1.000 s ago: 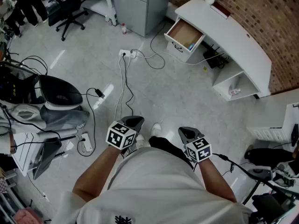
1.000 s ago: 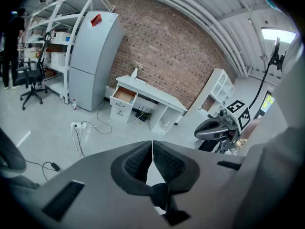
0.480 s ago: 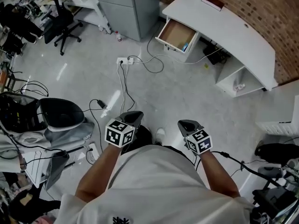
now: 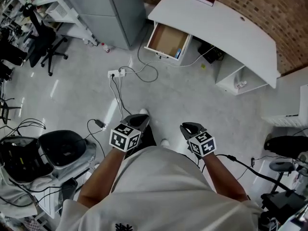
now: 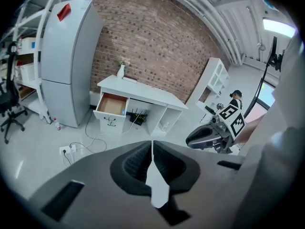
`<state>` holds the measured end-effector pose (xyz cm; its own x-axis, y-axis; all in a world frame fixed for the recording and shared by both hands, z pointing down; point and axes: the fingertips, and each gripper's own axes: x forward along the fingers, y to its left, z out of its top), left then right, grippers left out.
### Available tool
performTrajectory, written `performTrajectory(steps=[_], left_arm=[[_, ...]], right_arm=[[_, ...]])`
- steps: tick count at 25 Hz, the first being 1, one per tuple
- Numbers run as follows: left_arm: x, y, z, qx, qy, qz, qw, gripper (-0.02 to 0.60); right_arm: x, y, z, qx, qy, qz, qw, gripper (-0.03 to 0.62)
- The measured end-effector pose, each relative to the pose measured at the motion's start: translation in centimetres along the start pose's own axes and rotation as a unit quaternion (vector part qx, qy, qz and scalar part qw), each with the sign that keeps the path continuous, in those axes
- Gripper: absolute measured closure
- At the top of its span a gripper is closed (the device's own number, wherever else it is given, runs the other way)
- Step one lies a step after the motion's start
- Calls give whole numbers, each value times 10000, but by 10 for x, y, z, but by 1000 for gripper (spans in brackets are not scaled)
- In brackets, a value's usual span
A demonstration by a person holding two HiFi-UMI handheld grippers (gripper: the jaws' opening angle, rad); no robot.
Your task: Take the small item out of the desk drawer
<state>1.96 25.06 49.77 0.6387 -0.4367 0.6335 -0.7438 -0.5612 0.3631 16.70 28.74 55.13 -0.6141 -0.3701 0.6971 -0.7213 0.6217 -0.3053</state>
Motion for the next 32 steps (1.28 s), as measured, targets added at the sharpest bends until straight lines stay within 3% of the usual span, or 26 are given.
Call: performTrajectory(steps=[2,8,15,23,28,32], left_arm=[[18,17,19,40,10,-100,9999,554],[34,96,101,319,42,-491,9983,552],[35,209,137,361,218,-479,9980,552],[90,254,180,33,543,-250,9982,554],[152,262,233,-122,762,-200,9968,554],[208,260,270,-1,915,-220,9956,554]], right_arm=[[14,-21,17,45,19,-127,9999,488],[69,-72,110,353,28,-678,9971,487],[160,-140,191,1052,-219,-1298,9857,487],[219,-257,232,1383,-59,-1505,9789,482],[255,-350,255,1914,108,-1566,9689,456],[292,-420,257,2442,172,-1534,9574,432]])
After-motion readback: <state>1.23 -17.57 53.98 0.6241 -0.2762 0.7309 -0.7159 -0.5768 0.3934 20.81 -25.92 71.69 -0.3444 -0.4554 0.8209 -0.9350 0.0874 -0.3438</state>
